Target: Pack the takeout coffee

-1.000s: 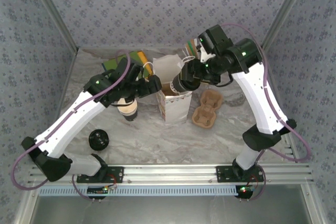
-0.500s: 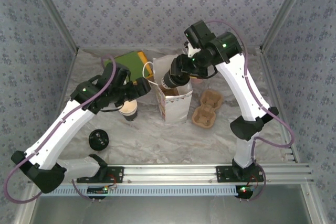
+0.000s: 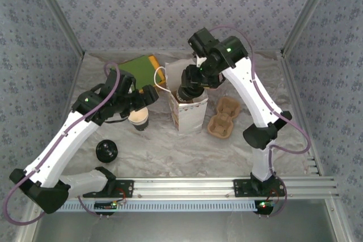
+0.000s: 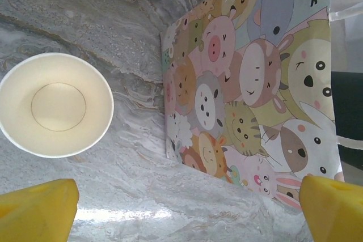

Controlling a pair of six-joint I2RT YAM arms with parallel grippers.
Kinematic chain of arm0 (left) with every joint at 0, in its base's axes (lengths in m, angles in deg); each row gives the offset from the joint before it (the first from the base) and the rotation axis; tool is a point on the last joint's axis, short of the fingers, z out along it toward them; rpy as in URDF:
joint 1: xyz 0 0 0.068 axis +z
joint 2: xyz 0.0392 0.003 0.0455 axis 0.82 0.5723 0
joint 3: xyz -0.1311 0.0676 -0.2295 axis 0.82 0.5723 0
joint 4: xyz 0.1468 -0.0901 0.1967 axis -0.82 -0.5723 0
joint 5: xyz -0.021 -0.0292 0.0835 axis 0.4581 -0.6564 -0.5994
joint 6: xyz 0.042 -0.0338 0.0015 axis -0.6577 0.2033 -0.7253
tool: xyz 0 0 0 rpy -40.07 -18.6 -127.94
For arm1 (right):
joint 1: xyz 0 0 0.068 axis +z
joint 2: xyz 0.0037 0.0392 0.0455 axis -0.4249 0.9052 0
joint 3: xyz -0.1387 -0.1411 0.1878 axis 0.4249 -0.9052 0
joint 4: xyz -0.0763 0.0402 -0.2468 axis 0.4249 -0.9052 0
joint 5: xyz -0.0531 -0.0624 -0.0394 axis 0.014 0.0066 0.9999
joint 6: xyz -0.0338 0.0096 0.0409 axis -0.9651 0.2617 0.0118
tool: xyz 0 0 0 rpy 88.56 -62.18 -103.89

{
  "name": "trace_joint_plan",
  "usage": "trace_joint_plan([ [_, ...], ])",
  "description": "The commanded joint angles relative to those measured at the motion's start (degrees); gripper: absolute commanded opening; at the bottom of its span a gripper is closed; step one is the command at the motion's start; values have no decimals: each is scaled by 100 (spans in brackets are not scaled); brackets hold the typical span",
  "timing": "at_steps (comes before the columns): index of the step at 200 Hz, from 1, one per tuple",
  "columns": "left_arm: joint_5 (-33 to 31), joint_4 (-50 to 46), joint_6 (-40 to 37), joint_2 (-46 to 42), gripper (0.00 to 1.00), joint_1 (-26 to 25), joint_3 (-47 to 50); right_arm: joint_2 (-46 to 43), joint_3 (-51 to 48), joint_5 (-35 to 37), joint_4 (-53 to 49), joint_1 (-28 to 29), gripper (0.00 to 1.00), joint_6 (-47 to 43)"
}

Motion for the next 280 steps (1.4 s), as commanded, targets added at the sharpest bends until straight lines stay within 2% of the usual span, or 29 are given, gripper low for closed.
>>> trace_joint_plan([
  [1, 141, 33, -111, -162, 99, 75, 51, 143, 169, 284, -320, 131, 67, -76],
  [81, 179, 7, -138, -333, 99, 150, 174, 538, 329, 505, -541, 329, 67, -144],
  [205, 346, 16, -125, -722, 99, 456, 557, 1042, 317, 560, -1110, 285, 67, -442],
  [280, 456, 156, -129, -907, 99, 571, 864, 860, -310, 475, -1122, 256, 67, -410],
])
